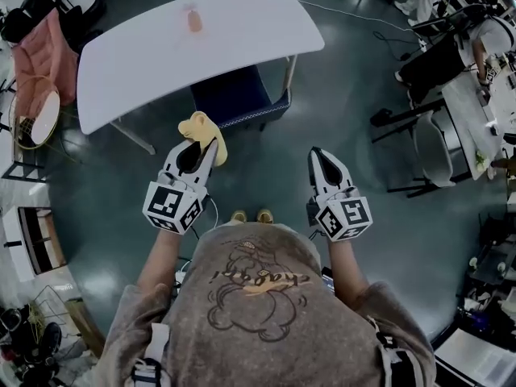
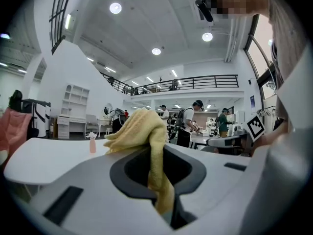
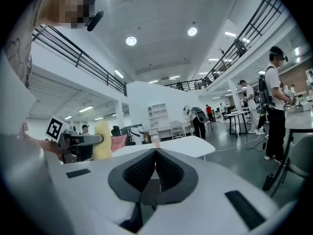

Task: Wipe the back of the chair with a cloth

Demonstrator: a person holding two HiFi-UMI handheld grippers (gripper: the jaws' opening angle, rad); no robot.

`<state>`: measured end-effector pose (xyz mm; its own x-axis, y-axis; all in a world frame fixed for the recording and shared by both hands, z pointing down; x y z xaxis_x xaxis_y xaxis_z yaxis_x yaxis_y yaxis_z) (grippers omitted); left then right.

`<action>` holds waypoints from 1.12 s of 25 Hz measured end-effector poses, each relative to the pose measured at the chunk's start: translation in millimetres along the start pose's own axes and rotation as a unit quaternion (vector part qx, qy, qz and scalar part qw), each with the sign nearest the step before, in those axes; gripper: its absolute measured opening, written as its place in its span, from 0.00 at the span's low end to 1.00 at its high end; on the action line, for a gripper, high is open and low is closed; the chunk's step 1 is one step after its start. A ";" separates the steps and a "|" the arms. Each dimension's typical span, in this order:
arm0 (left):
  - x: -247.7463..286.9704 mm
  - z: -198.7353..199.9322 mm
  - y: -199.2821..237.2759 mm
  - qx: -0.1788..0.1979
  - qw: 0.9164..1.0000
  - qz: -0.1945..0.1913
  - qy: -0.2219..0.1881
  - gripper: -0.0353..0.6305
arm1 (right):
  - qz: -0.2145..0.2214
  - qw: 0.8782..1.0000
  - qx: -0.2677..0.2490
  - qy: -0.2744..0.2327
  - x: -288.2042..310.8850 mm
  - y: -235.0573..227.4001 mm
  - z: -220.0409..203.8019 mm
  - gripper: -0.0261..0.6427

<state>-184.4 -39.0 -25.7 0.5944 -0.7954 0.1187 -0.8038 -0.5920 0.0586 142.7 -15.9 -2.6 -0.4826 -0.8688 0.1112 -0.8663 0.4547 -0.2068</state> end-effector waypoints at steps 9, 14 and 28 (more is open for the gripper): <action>-15.2 -40.4 -30.7 -0.005 0.999 0.044 -0.010 0.13 | 0.010 1.000 -0.011 -0.006 -19.8 -0.3 -25.3 0.08; -18.1 -69.4 -35.9 -0.015 0.998 0.066 -0.005 0.13 | 0.005 1.000 -0.001 -0.004 -22.4 -6.6 -40.5 0.08; -9.9 -66.2 -36.3 -0.039 0.996 0.085 -0.009 0.13 | -0.001 1.000 -0.017 0.012 -15.0 -20.4 -49.0 0.08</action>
<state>-162.6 -1.1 36.6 0.4490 -0.8859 0.1168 -0.8920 -0.4367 0.1168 161.3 -2.5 47.6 -0.4837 -0.8648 0.1346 -0.8707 0.4600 -0.1738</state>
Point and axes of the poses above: the fingertips, and each gripper's own axes: x forward along the fingers, y to its left, z out of its top, the point moved 10 cm from there along -x, backward along the fingers, and after that the axes turned 1 degree about x, right-handed, at the moved point
